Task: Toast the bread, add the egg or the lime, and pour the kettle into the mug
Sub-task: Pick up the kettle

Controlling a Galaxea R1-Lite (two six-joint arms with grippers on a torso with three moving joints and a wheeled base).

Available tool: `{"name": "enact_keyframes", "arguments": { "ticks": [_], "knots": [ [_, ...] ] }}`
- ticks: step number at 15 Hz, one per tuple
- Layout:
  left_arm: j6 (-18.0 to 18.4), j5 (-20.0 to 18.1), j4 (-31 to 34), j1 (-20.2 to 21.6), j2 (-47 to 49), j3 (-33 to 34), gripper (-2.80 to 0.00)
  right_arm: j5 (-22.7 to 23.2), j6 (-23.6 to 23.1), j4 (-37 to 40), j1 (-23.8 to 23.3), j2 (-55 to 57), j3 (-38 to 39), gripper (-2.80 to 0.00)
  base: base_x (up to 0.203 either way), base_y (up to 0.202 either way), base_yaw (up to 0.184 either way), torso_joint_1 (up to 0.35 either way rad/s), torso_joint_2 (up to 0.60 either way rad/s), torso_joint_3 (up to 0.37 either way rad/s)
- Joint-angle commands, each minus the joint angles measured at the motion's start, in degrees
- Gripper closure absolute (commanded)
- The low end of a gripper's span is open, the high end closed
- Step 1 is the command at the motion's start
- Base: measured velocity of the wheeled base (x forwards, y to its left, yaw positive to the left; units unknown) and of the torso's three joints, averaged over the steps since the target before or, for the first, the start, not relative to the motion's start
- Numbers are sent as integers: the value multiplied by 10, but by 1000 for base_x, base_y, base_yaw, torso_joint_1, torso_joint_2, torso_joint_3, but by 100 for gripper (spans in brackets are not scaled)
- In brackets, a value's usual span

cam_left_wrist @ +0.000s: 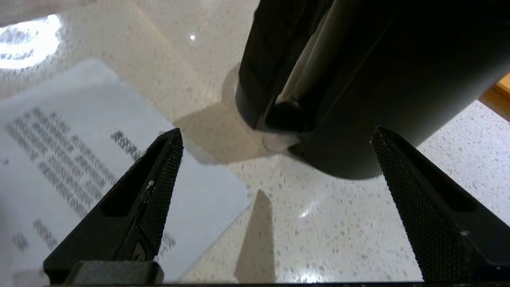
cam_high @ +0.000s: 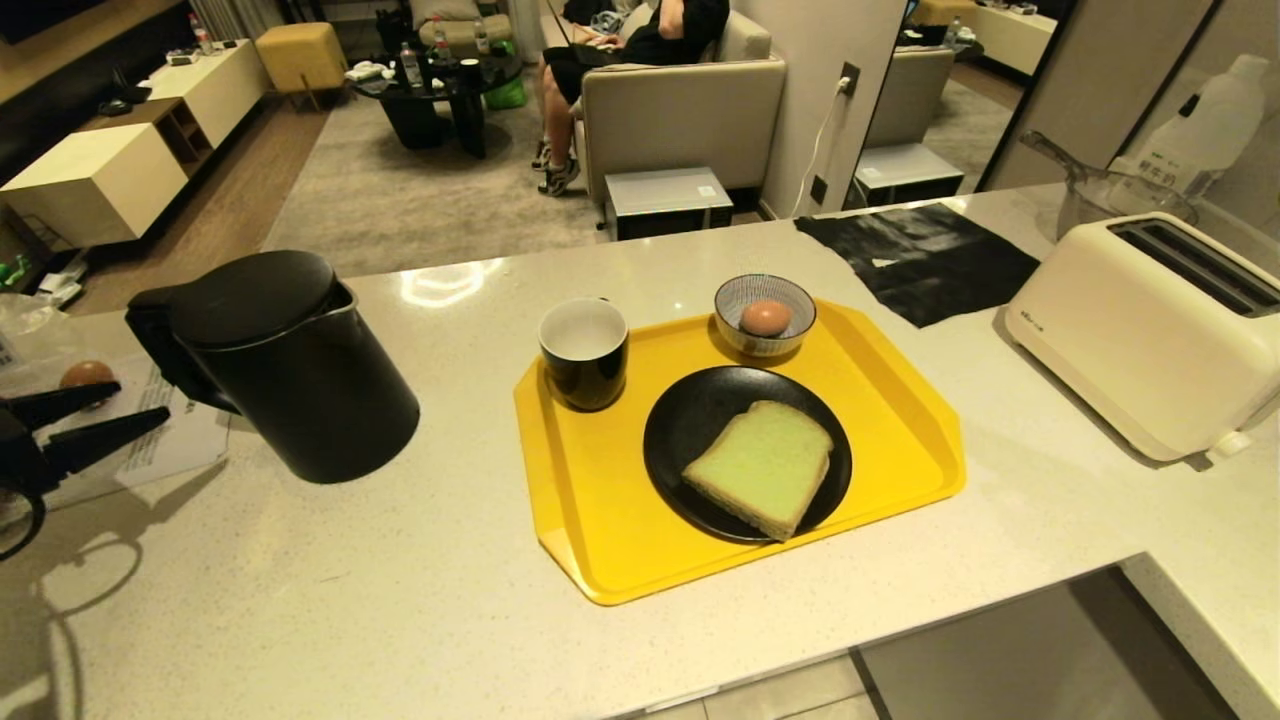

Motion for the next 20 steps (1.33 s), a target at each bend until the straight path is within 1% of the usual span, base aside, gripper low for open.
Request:
{"name": "enact_keyframes", "arguments": {
  "ticks": [1, 6, 10, 12, 17, 20],
  "knots": [
    [2, 3, -5, -13, 6, -16, -280, 0, 0, 0, 0, 1, 15, 0, 0, 0, 0, 0, 0, 0],
    [3, 48, -5, -37, 38, -65, -280, 0, 0, 0, 0, 1, 15, 0, 0, 0, 0, 0, 0, 0],
    [3, 65, -5, -57, 53, -75, -280, 0, 0, 0, 0, 1, 15, 0, 0, 0, 0, 0, 0, 0],
    [3, 70, -4, -72, 59, -91, -280, 0, 0, 0, 0, 1, 15, 0, 0, 0, 0, 0, 0, 0],
    [2, 117, -6, -108, 83, -136, -280, 0, 0, 0, 0, 1, 15, 0, 0, 0, 0, 0, 0, 0],
    [1, 131, -6, -118, 88, -146, -280, 0, 0, 0, 0, 1, 15, 0, 0, 0, 0, 0, 0, 0]
  ]
}}
